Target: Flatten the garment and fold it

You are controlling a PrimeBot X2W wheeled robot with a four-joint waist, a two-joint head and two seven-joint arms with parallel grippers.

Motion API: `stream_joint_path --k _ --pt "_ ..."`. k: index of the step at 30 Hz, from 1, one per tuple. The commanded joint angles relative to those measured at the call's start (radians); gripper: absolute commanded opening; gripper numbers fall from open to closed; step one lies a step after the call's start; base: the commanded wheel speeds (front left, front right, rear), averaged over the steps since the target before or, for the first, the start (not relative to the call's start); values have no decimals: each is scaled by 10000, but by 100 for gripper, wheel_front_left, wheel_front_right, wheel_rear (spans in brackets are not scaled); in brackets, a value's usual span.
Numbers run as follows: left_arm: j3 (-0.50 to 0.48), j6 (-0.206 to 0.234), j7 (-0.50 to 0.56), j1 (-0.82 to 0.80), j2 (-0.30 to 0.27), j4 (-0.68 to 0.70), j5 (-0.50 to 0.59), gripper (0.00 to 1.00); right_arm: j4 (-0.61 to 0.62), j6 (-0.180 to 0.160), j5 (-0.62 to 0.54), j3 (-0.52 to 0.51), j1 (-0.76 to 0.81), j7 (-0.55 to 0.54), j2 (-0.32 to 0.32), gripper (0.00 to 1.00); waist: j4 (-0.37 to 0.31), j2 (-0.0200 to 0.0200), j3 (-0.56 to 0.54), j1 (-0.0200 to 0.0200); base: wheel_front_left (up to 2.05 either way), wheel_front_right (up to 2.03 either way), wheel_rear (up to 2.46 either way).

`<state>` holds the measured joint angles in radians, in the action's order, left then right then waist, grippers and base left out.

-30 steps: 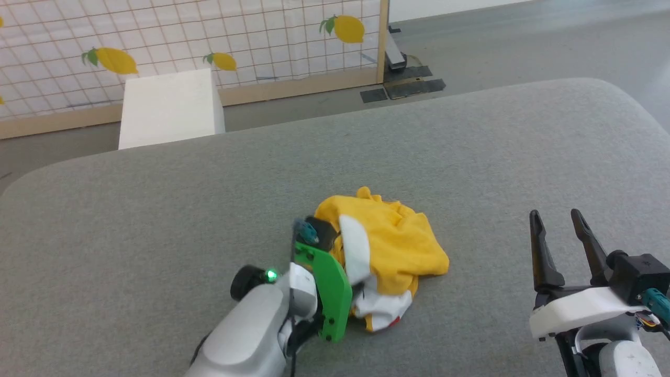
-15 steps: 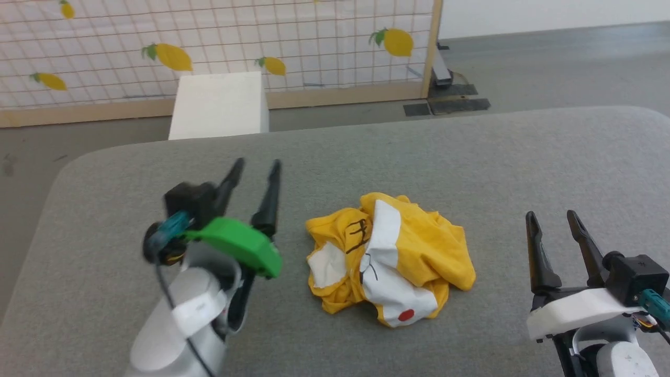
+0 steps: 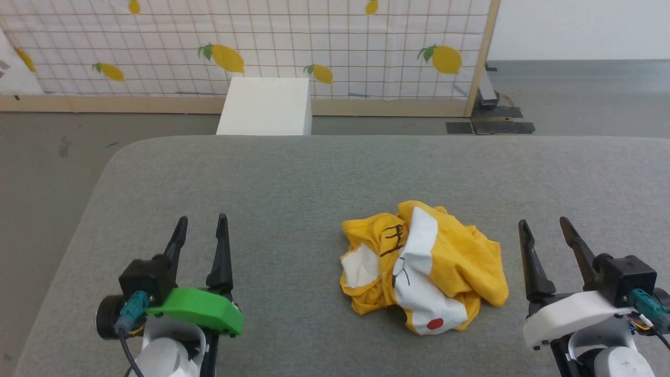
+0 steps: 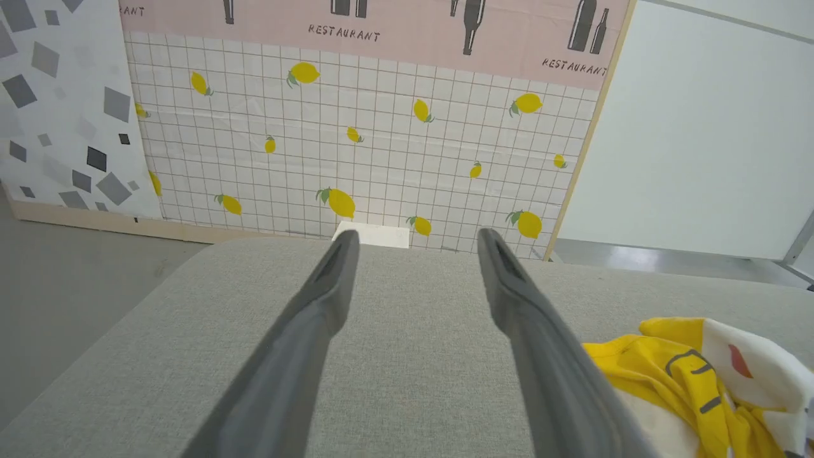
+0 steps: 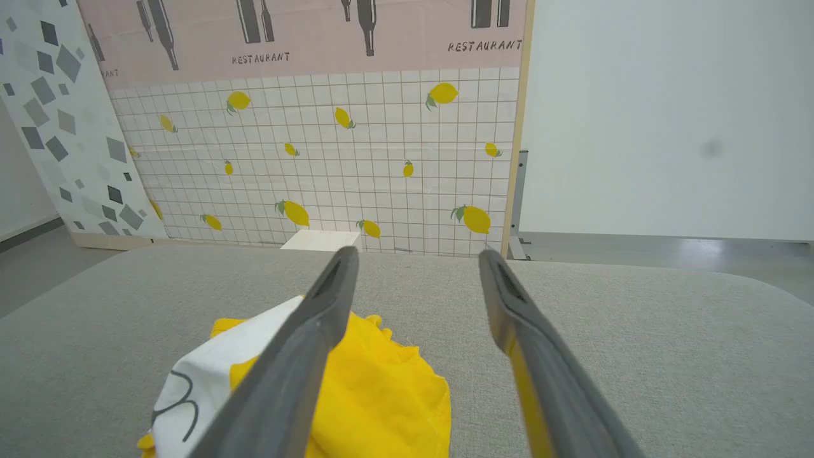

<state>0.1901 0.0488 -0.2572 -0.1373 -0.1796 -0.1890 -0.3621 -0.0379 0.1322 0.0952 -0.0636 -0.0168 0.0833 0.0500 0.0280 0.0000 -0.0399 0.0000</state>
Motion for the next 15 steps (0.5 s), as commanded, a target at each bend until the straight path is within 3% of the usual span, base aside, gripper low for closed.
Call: stream_joint_path --k 1,4,9,15 --pt "-147 -63 -43 262 134 155 198 100 45 -15 -69 57 85 -175 3 100 236 0 61 0 0 0 0" --pt "-432 -171 -43 500 365 471 443 100 -210 -15 -63 235 -162 -791 3 100 336 0 172 0 0 0 0" --pt "-880 -418 -44 688 716 862 763 100 -1299 -15 284 374 -1003 -2900 3 100 543 0 336 0 0 0 0" --pt "-1101 -751 -44 575 993 953 1043 100 -2869 -15 198 -580 -1966 -4984 3 100 864 0 599 0 0 0 0"
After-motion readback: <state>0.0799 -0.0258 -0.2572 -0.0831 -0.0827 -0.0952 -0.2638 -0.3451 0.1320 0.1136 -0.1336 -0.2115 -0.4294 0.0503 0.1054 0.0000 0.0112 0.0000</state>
